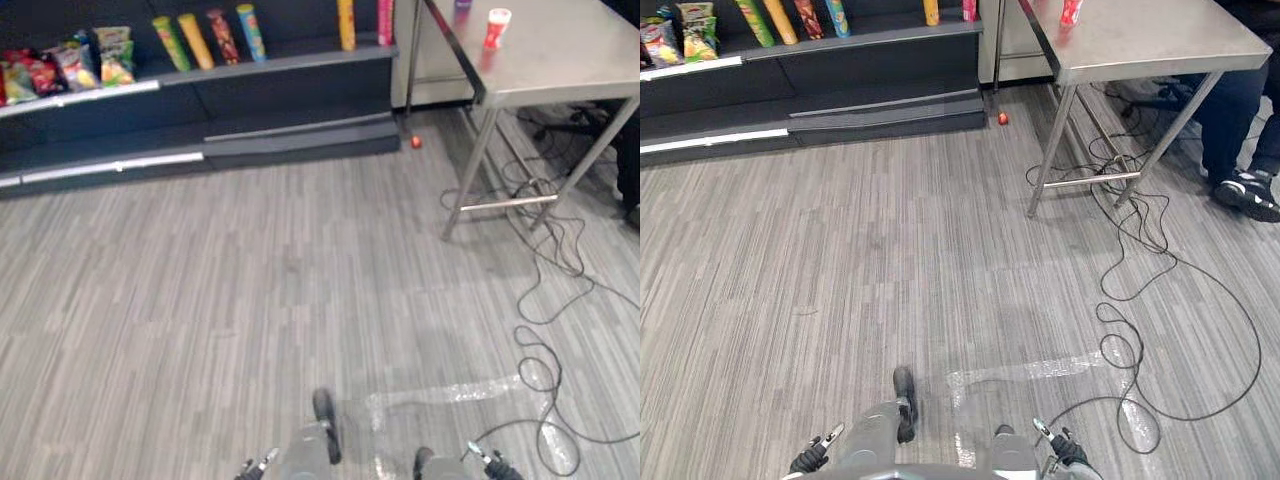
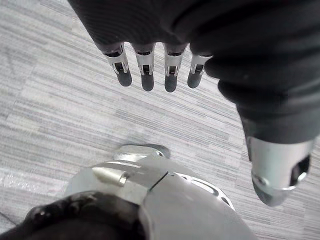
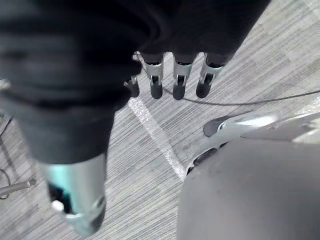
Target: Put the gum and the chips on the shelf.
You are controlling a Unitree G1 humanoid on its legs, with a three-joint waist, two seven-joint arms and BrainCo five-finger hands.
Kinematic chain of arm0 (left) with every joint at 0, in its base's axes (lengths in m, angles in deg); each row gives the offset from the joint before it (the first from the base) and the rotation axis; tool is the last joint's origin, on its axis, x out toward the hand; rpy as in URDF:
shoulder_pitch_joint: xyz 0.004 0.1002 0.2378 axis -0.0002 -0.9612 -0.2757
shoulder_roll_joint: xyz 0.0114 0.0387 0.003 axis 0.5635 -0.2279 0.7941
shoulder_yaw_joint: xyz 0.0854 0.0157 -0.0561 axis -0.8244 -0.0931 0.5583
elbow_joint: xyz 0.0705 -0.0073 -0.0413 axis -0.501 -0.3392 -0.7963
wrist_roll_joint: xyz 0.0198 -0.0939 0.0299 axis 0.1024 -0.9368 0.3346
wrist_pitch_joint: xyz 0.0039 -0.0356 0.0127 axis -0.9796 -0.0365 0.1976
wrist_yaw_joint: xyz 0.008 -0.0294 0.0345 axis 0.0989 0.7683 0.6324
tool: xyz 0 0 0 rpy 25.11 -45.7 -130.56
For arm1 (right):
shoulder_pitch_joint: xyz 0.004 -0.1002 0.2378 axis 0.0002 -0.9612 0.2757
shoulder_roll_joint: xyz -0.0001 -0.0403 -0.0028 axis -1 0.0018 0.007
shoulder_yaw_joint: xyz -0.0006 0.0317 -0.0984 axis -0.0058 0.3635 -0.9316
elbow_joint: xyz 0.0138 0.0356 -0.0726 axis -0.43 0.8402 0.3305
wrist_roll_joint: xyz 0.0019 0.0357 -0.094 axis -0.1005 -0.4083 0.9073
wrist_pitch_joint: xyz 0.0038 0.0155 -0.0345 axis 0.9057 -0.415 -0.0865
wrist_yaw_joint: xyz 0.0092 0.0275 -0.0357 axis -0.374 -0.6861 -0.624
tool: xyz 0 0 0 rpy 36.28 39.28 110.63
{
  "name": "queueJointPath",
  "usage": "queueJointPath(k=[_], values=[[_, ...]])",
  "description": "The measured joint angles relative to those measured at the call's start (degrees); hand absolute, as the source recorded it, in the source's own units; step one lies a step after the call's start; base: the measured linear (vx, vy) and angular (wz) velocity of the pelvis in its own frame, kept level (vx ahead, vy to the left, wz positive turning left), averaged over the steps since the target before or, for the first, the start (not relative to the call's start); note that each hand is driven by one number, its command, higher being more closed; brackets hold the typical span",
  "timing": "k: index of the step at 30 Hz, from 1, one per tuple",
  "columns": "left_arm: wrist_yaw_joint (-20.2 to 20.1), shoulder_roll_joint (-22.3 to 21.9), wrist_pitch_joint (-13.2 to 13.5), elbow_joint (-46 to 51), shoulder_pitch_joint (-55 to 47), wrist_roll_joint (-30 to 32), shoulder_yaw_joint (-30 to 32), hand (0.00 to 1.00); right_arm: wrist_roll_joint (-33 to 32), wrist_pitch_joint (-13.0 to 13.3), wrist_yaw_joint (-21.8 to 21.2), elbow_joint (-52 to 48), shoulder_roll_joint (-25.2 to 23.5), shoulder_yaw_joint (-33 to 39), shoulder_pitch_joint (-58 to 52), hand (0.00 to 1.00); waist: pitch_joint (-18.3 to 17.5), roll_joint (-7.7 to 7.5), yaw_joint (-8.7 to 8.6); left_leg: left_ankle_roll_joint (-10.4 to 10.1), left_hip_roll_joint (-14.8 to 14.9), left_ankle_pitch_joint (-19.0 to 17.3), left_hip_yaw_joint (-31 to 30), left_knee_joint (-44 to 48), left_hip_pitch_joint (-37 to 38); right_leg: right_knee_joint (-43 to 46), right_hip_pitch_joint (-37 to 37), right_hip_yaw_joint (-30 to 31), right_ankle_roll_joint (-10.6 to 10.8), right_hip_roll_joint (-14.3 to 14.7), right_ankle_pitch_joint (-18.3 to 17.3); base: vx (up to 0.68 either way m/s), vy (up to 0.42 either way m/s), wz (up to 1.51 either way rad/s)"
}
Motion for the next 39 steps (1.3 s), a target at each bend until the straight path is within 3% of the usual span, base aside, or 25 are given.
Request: queueJointPath(k=[1,2,3,4,5,8,9,11,13,14,15,16,17,19,21,23,24,26,28,29,31,35,37,39], values=[[-0.06,-0.04,-0.02,-0.03,0.14,-0.09,0.22,0.00,0.06,-0.03,0.10,0.22,-0.06,-0.09,0.06,0.00,0.33,-0.35,0.00,0.60,-0.40,4.96,1.08,2.03,0.31,-0.35,1.28,0.93,1.06,-1.19,-0.67,0.43,0.448,-0.40],[-0.12,0.08,0.05,0.06,-0.03,-0.11,0.26,0.00,0.05,0.01,0.15,0.58,-0.06,0.03,0.21,0.00,0.25,-0.65,0.09,1.85,-1.13,4.93,1.78,3.42,0.83,-1.15,2.09,1.56,1.25,-2.24,-0.81,0.54,0.431,-0.43],[-0.11,1.45,0.68,0.34,0.18,-0.02,0.30,0.00,0.12,-0.03,-0.06,1.04,-1.28,0.06,1.26,0.00,-0.40,-2.86,0.33,3.70,-2.74,-0.10,3.67,7.81,-0.64,-2.87,2.74,3.16,0.42,-3.85,1.50,0.45,0.286,-0.34],[-0.13,1.76,0.71,0.52,0.34,-0.02,0.26,0.00,0.14,0.06,-0.15,0.87,-1.66,0.07,1.40,0.00,-0.62,-3.29,0.34,4.12,-3.16,-1.52,4.05,9.40,-1.23,-3.14,2.59,3.10,0.70,-4.25,2.96,0.51,0.320,-0.33],[-0.08,2.18,0.69,0.56,0.52,-0.04,0.07,0.00,0.26,0.07,-0.15,0.78,-2.30,0.20,1.79,0.00,-0.80,-4.01,0.47,4.65,-4.00,-3.64,5.08,11.66,-1.63,-3.65,2.48,3.90,2.54,-5.68,5.60,0.31,0.231,-0.21],[0.02,2.38,0.66,-0.09,0.55,0.23,-0.57,0.00,0.75,-0.07,-0.24,0.77,-3.24,1.51,1.82,0.00,-2.32,-4.61,1.11,8.02,-5.97,-6.57,8.11,13.29,-0.74,-4.16,1.89,5.97,3.31,-8.56,10.61,0.39,0.294,-0.34],[0.02,2.52,0.63,-0.32,0.49,0.31,-1.58,0.00,0.78,-0.08,-0.28,0.59,-3.42,2.17,1.83,0.00,-3.25,-4.20,1.18,9.09,-6.77,-7.28,8.64,13.31,-0.63,-3.35,0.41,7.23,3.35,-9.48,14.16,0.32,0.251,-0.33],[-0.02,2.51,0.66,-0.11,0.46,0.35,-2.13,0.00,0.73,-0.14,-0.29,0.57,-3.34,2.42,1.80,0.00,-3.63,-3.84,1.29,9.85,-7.50,-7.76,9.72,12.83,0.49,-0.11,-1.66,8.35,2.69,-10.31,17.25,0.29,0.248,-0.34],[-0.04,2.54,0.66,-0.03,0.17,0.37,-2.81,0.00,2.10,0.10,-0.26,-0.65,-3.07,2.30,1.78,0.00,-3.80,-3.64,1.09,10.76,-8.96,-8.38,9.97,9.81,5.24,12.64,-7.18,7.32,-2.77,-11.73,21.94,0.29,0.254,-0.31],[-0.10,2.67,0.66,0.05,0.21,0.38,-3.38,0.00,2.31,0.38,-0.27,-1.21,-3.03,2.30,1.72,0.00,-3.70,-3.45,0.80,11.26,-9.24,-8.95,9.84,8.65,6.80,18.62,-9.05,7.21,-2.83,-11.95,22.10,0.24,0.208,0.00],[-0.19,2.97,0.74,0.39,0.25,0.39,-4.31,0.00,2.38,0.55,-0.32,-1.93,-2.94,2.33,1.65,0.00,-3.46,-3.13,0.10,11.63,-9.90,-11.03,9.37,6.12,10.24,31.35,-13.18,7.33,-3.19,-11.12,20.41,0.22,0.176,0.17],[-0.45,3.48,0.63,0.30,0.28,0.41,-4.62,0.00,2.31,0.55,-0.32,-1.93,-3.03,2.16,1.69,0.00,-3.30,-3.92,0.05,11.78,-10.84,-11.33,9.12,4.97,12.86,38.74,-15.63,7.43,-2.56,-10.77,17.39,0.28,0.167,0.16],[-0.77,3.56,0.62,-0.11,0.14,0.53,-5.23,0.00,2.24,0.56,-0.27,-2.03,-2.76,2.13,1.51,0.00,-3.07,-3.97,0.07,11.86,-11.76,-11.87,8.85,2.95,16.92,45.28,-17.71,5.35,-3.78,-9.82,13.02,0.22,0.107,0.05],[-1.20,3.24,0.60,-0.51,-0.53,0.82,-6.00,0.00,1.89,0.62,-0.29,-2.95,-2.15,1.57,1.20,0.00,-2.71,-3.13,-0.50,11.79,-12.14,-13.14,9.04,1.12,21.86,47.00,-20.28,-0.42,-4.32,-8.74,6.94,0.22,0.061,-0.02],[-1.19,2.71,0.58,-1.76,-0.15,0.83,-5.12,0.00,1.08,0.84,-0.30,-2.94,-1.87,1.56,1.26,0.00,-2.42,-2.63,-0.59,11.94,-12.13,-14.97,9.20,0.62,24.70,41.97,-22.99,-5.11,-4.93,-7.39,5.15,0.22,0.022,-0.06],[-1.22,2.11,0.46,-2.45,0.34,1.02,-3.65,0.00,0.52,0.91,-0.30,-2.71,-1.48,0.85,1.40,0.00,-2.14,-2.03,-0.85,10.90,-11.33,-16.52,8.06,0.25,26.70,27.52,-25.42,-6.40,-3.71,-3.62,6.09,0.32,-0.066,0.21],[-1.33,2.03,0.46,-2.42,0.46,1.32,-3.54,0.00,0.48,0.91,-0.33,-2.63,-1.50,0.45,0.59,0.00,-1.79,-1.76,-1.45,9.66,-10.67,-16.96,6.76,0.06,27.44,16.01,-25.41,-5.70,-2.02,-1.39,8.14,0.39,-0.120,0.51],[-1.42,1.78,0.43,-2.40,0.46,1.85,-1.78,0.00,0.49,0.67,-0.33,-1.72,-1.93,0.44,-0.70,0.00,-1.80,-2.09,-2.22,7.76,-10.36,-17.93,4.41,-0.18,28.87,1.08,-24.89,-3.45,-0.85,-0.04,13.83,0.52,-0.182,0.69],[-1.40,1.22,0.44,-2.36,0.27,3.19,0.36,0.00,0.34,0.43,-0.37,-1.74,-2.42,0.95,-2.06,0.00,-1.82,-2.50,-2.31,5.55,-9.97,-19.22,2.08,-1.47,31.61,-4.90,-24.15,-0.38,-0.91,0.45,16.25,0.57,-0.226,0.71],[-1.40,0.26,0.33,-2.35,0.27,3.48,1.98,0.00,0.45,0.40,-0.48,-1.74,-2.25,1.86,-2.54,0.00,-1.71,-1.63,-2.53,4.12,-8.38,-20.04,0.55,-2.01,33.26,-2.29,-24.15,0.17,-2.43,1.43,21.06,0.59,-0.266,0.64],[-1.60,-0.71,0.39,-2.24,0.55,3.51,3.70,0.00,0.57,0.43,-0.54,-1.75,-2.17,2.40,-1.17,0.00,-1.88,-0.43,-2.68,1.19,-6.21,-18.45,-0.19,-0.99,33.64,4.06,-26.11,-0.20,-5.89,2.61,19.40,0.54,-0.255,0.35],[-1.97,-1.61,0.09,-2.14,0.80,3.48,5.47,0.00,0.67,0.67,-1.40,-1.81,-2.00,2.47,-0.87,0.00,-1.86,-0.38,-2.91,-1.81,-2.73,-12.31,-3.04,9.07,32.13,11.20,-23.35,-2.79,-8.21,3.95,11.11,0.58,-0.318,0.13],[-2.19,-1.63,-0.04,-1.73,1.48,3.14,6.03,0.00,0.66,0.68,-1.56,-1.77,-1.88,2.37,-1.34,0.00,-1.89,-0.34,-2.93,-6.18,-1.64,-5.86,-6.13,24.25,26.27,11.28,-19.35,-3.50,-8.71,3.91,7.89,0.37,-0.183,0.15],[-2.05,-1.99,0.05,-0.73,1.76,2.85,7.14,0.00,0.68,0.67,-1.63,-2.01,-1.73,2.26,-1.46,0.00,-1.73,-0.38,-3.04,-6.85,-0.46,-1.13,-6.25,36.55,20.63,10.65,-16.97,-3.50,-8.97,4.07,5.53,0.31,-0.116,0.08]])
